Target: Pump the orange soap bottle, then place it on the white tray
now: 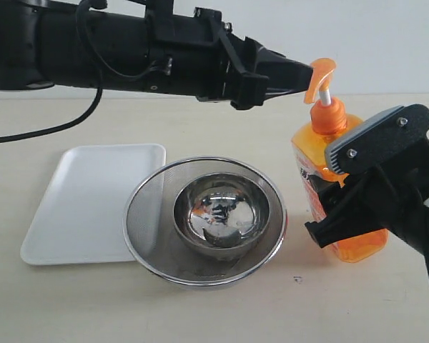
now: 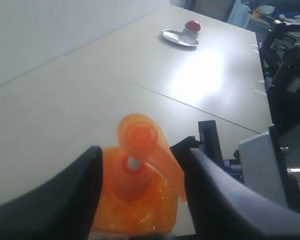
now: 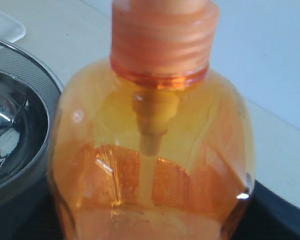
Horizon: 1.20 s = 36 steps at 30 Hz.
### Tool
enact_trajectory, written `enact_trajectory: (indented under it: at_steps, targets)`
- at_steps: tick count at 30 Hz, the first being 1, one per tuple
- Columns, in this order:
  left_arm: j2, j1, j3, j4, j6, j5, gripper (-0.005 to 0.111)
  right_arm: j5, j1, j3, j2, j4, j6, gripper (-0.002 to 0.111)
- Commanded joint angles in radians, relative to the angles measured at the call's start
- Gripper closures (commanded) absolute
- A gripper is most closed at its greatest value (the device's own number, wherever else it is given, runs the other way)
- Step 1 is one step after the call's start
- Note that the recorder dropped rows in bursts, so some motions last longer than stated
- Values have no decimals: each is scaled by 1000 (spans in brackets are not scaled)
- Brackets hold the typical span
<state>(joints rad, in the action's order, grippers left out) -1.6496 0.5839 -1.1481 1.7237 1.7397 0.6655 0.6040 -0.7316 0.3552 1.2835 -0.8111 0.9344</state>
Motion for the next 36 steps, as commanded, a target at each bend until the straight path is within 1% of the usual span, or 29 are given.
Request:
enact_trajectory:
  at_steps: [1,8,10,12,14,18,22,27,30,32,36]
  targets:
    - [50,7,-5,21,-1,11,58,72,-1,17,-15,37,11,107]
    - [47,7,-5,21,-31,11,58,72,-1,17,-15,37,13,107]
    - [33,7,-5,21,-43,36,54,72,-1,17,-15,37,13,107]
    - [23,7,-5,21,-43,44,46,72,-1,17,-15,37,13,107]
    - [20,7,-5,21,-43,22,42,72,-1,17,-15,37,13,107]
    - [20,7,-5,21,-43,-49,42,70,-1,17,-15,37,13,107]
    - [20,10,-5,21,-43,-59,42,70,-1,17,-15,37,13,107]
    - [12,46,-5,21,-43,-76,42,70,-1,17,-15,37,13,107]
    - [-2,72,-5,21,-34,-121,42,70,-1,17,-15,37,13,107]
    - [-11,77,-5,21,-21,-143,42,65,-1,17,-15,37,13,107]
    - [-26,78,-5,21,-21,-145,42,65,-1,17,-15,37,13,107]
